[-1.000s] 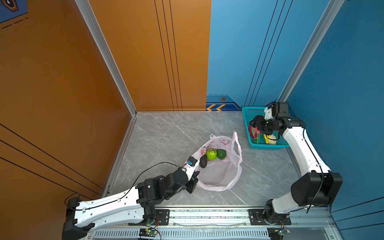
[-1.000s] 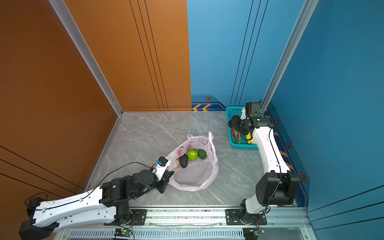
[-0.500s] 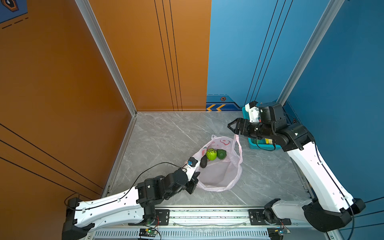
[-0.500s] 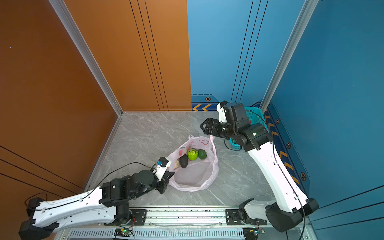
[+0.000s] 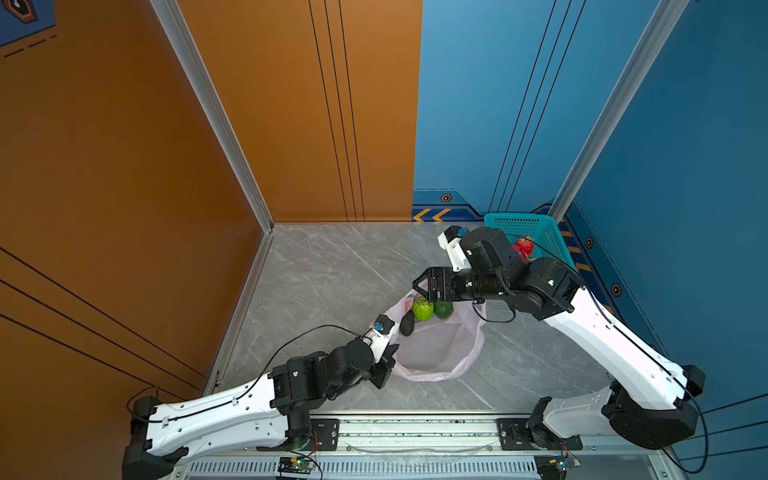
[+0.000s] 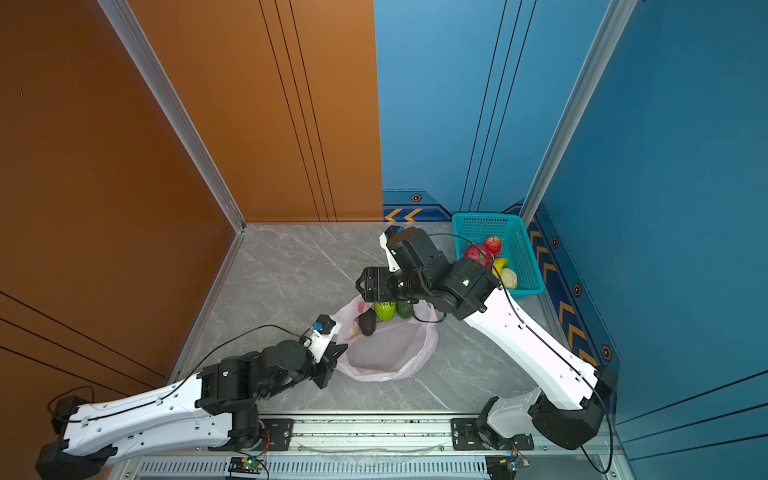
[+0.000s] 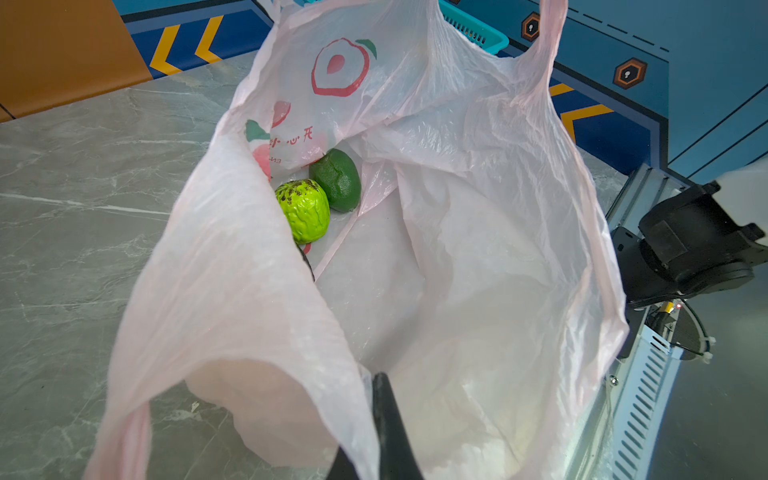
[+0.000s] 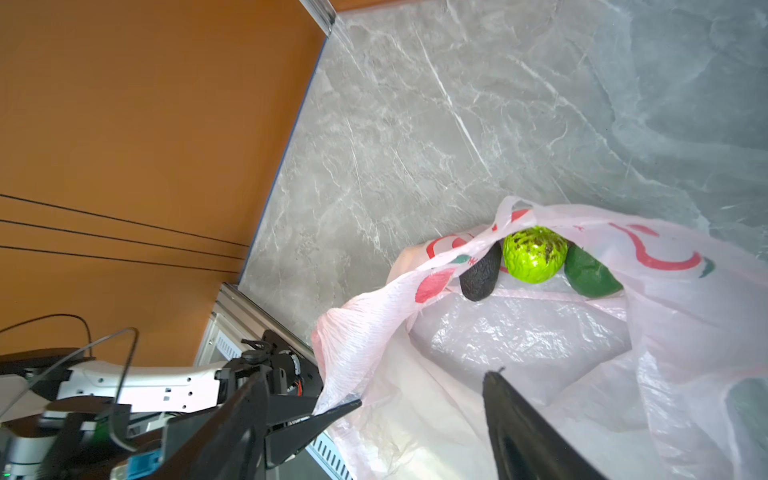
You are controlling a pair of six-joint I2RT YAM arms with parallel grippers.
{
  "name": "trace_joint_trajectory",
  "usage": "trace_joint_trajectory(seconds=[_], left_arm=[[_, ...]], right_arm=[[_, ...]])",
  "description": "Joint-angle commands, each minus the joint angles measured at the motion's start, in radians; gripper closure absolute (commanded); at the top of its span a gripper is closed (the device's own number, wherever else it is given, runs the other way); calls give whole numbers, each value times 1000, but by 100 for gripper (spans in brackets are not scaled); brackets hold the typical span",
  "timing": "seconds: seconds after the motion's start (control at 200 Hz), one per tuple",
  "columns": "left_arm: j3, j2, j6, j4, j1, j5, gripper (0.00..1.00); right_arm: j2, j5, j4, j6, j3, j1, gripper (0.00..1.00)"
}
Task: Untie the knot of the plastic bag and take out the fruit
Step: 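Move the right gripper back from the basket over the bag opening, then reach the right gripper down into the bag onto the dark avocado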
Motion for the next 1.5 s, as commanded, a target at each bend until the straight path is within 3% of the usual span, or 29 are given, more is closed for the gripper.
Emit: trace_joint_trajectory(seconds=[0.0, 0.566, 1.096, 1.497], left_arm=[[16, -1, 14, -18, 6, 9, 100], [25, 8, -14, -34, 8, -23, 100], [54, 43, -13, -27, 25, -26, 100], [55, 42, -9, 10, 28, -33, 100]], right_arm=[[20, 57, 52, 26, -75, 30, 18], [96, 100, 297, 35, -480, 93, 20], [183, 189, 708, 267, -705, 95, 24], [241, 222, 752, 490, -766, 150, 27]])
